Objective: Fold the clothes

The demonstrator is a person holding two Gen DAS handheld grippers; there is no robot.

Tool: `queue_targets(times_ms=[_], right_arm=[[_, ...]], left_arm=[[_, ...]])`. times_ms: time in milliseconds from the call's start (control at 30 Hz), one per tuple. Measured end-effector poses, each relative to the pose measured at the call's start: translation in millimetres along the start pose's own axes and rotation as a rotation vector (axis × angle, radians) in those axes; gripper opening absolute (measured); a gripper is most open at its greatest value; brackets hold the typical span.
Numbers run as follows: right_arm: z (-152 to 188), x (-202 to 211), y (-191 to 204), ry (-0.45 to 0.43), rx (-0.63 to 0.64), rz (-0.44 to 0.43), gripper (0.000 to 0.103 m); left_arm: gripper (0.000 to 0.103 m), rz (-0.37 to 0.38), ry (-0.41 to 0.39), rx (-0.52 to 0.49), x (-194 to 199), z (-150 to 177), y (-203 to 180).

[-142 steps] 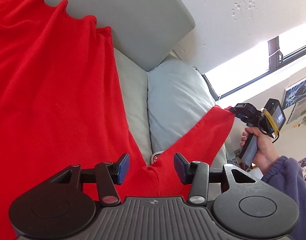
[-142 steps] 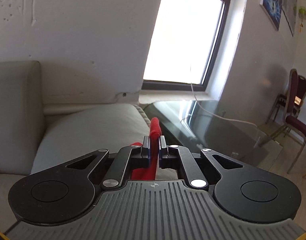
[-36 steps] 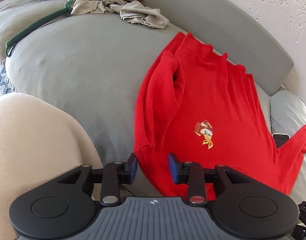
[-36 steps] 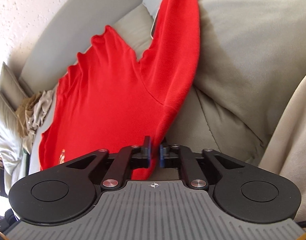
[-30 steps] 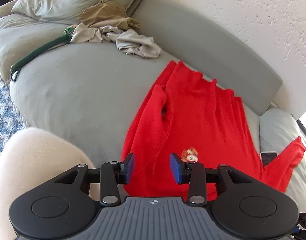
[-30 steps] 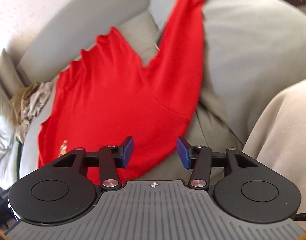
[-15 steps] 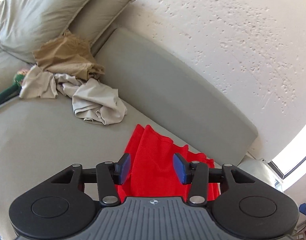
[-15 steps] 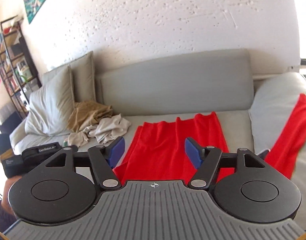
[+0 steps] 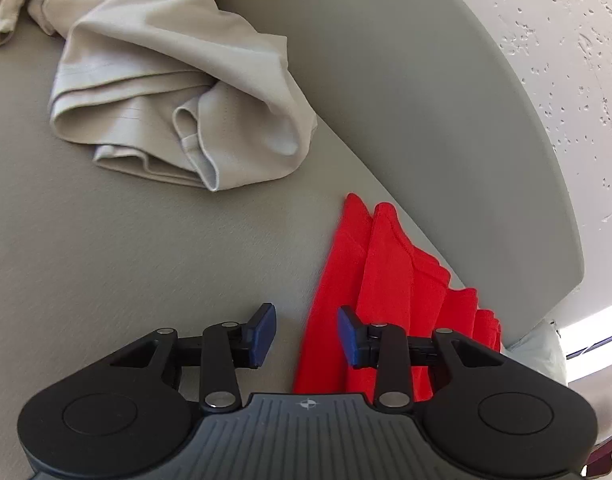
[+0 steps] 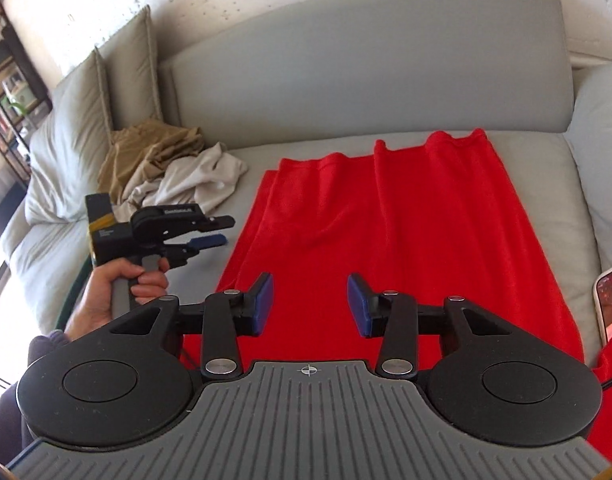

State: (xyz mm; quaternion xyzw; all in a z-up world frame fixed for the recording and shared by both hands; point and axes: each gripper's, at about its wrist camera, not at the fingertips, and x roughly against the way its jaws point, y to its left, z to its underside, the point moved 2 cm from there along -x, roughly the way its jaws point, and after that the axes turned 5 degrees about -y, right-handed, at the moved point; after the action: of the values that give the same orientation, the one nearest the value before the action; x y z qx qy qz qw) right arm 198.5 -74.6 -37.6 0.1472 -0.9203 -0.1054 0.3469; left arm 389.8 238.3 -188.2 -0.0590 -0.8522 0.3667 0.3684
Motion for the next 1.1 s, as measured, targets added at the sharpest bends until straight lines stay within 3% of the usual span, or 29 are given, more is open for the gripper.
queue_targets(times_ms=[233,300,333,367,467,633,800,900,1033,1100], right_arm=[[0.0,-15.0,-20.2,-0.006,-0.041,0.06,0.046],[1.8,-17.6,-27.4,0.007,-0.064,0.074,0.046],[3.0,-18.0,-30.4,0.012,-0.072,0.083,0.046],[4.4,-18.0,-33.1,0.015,-0.08,0.093,0.046],[6.6,-14.7,-38.2,0.016,-0.098,0.111,0.046],[2.4,6.6,-36.2,-0.036,-0.101,0.122,0.046],[2.2,26.5,-29.9,-0.077,-0.134,0.103,0.046],[6.3,31.3,-26.3,-0.072,-0.173,0.08,0.046],[9.8,34.8,-18.5,-0.065,-0.2,0.062,0.047],[8.4,35.5,-14.2,-0.076,-0.223,0.053,0.046]], left_arm=[[0.037,0.078,-0.031,0.089,-37.9,-14.1,1.7],[0.027,0.075,-0.03,0.084,-41.8,-15.8,0.1],[0.009,0.067,-0.031,0.073,-43.1,-16.0,-0.8],[0.002,0.062,-0.033,0.063,-43.9,-16.1,-1.5],[0.0,0.064,-0.079,0.035,-31.0,-15.3,-5.4],[0.0,0.031,-0.266,-0.073,40.4,-28.2,-25.0],[0.0,-0.056,-0.52,-0.118,136.6,-44.2,-13.9],[0.0,-0.078,-0.623,-0.13,181.4,-58.2,6.2],[0.0,-0.063,-0.654,-0.06,218.8,-70.5,46.8],[0.0,0.013,-0.672,0.025,237.9,-73.6,64.8]])
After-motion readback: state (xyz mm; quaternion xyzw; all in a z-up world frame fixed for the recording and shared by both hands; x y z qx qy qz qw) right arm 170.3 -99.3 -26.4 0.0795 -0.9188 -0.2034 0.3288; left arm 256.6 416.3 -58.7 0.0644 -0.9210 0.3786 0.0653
